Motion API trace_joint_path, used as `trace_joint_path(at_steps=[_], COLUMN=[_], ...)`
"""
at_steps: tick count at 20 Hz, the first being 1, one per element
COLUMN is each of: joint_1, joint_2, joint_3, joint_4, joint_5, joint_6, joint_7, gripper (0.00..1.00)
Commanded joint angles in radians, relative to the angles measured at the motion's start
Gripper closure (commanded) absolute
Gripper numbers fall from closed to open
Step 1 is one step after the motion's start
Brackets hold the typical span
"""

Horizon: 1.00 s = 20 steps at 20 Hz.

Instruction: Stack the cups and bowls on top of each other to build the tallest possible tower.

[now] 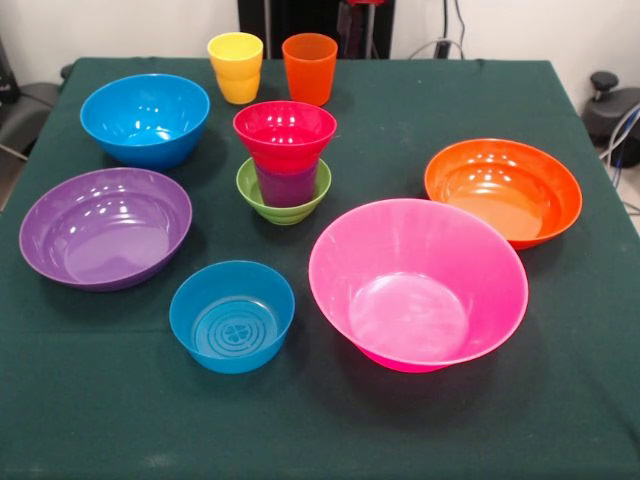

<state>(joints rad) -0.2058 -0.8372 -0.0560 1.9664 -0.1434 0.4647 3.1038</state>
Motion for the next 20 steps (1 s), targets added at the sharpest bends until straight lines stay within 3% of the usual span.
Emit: trace_joint_path(at_steps=[1, 12, 20], joint_1=[0.019, 0.075, 0.028], joint_2=[0.026, 0.069, 0.106], joint_3=[0.015, -0.095, -0.106], joint_4=[0.063, 0.011, -0.02], joint_5=[0.046, 0.12, 0.142], joint_6=[0.0, -0.027, -0.048], joint_7=[0.099, 0.151, 0.074], gripper=[0.0, 0.0, 0.0])
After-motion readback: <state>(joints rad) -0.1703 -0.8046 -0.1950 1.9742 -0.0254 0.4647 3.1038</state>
